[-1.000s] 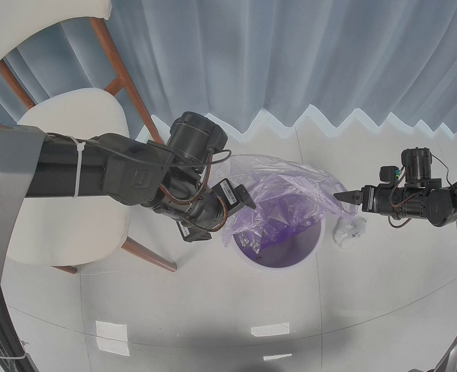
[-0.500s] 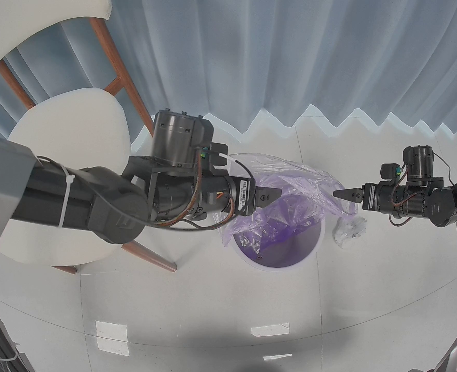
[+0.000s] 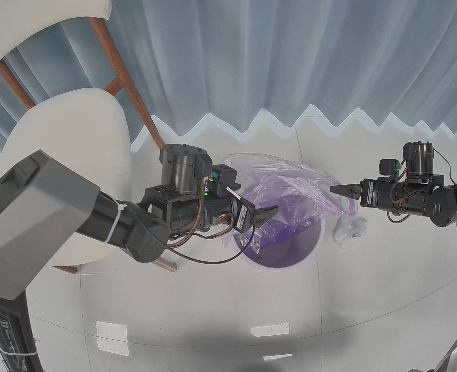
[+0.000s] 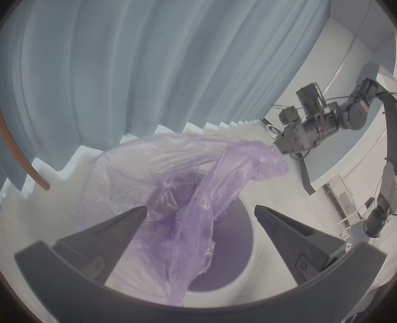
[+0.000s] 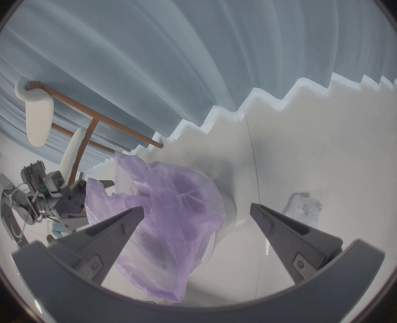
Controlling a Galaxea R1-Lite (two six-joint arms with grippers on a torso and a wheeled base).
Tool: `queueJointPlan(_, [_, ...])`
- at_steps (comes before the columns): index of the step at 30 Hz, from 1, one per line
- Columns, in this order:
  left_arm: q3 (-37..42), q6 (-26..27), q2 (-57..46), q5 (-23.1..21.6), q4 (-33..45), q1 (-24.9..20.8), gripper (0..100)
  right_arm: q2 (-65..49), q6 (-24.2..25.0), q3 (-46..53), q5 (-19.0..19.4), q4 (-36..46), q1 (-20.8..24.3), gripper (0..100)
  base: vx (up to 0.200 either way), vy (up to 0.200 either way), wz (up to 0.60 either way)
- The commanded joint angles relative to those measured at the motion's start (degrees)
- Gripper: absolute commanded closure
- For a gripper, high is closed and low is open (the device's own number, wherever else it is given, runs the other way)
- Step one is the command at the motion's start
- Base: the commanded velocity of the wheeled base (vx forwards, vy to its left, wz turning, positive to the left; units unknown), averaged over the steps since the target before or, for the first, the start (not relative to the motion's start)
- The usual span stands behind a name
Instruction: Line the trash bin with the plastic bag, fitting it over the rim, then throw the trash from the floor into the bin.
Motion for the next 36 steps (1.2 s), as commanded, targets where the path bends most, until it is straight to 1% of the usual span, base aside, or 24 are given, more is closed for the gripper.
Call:
queueJointPlan(1, [-2.7, 0.27, 5.77, -0.3, -0.62, -0.44, 100, -0.2, 0.52, -0.13, 0.04, -0.12, 0.21, 0, 0.0, 0.0, 0.0])
queueJointPlan(6, [-2.96, 0.27, 6.12, -1.35, -1.67, -1.93, 100, 1.12, -0.27, -0.83, 0.48, -1.35, 0.74, 0, 0.0, 0.0, 0.0])
queueJointPlan(11, [0.11, 0.36, 4.45, -2.15, -1.58, -3.95, 100, 5.16, -0.54, -2.15, 2.15, -5.49, 2.4, 0, 0.0, 0.0, 0.0])
queueJointPlan(14, [1.78, 0.45, 3.66, -2.85, -1.5, -5.01, 100, 8.06, -0.98, -5.49, 2.23, -6.19, 3.72, 0, 0.0, 0.0, 0.0])
queueJointPlan(18, [2.31, 2.03, 3.66, -2.94, -1.67, -5.1, 100, 10.7, -1.15, -9.27, 2.15, -6.28, 3.99, 0, 0.0, 0.0, 0.0])
queueJointPlan(19, [2.49, 2.65, 3.48, -3.02, -1.58, -5.1, 100, 11.05, -1.24, -10.06, 2.15, -6.19, 3.99, 100, 0.0, 0.0, 0.0])
queueJointPlan(24, [5.83, 5.46, 2.17, -5.22, -1.67, -5.1, 100, 11.22, -1.24, -12.44, 1.97, -5.75, 3.99, 100, 0.0, 0.0, 0.0])
queueJointPlan(27, [9.25, 8.98, 1.9, -6.89, -2.2, -5.01, 100, 11.93, -1.24, -12.52, 1.97, -5.92, 3.9, 100, 0.0, 0.0, 0.0])
queueJointPlan(30, [10.57, 10.56, 1.81, -8.21, -2.37, -5.27, 100, 12.63, -1.24, -13.23, 1.79, -6.28, 3.81, 100, 0.0, 0.0, 0.0])
queueJointPlan(32, [11.71, 11.79, 1.46, -9.79, -2.29, -6.5, 100, 13.95, -0.98, -15.78, 1.0, -6.19, 3.55, 100, 0.0, 0.0, 0.0])
queueJointPlan(36, [13.12, 13.11, 2.17, -10.41, -2.2, -8.17, 100, 17.11, -0.71, -20.35, -0.93, -6.28, 3.55, 100, 0.0, 0.0, 0.0])
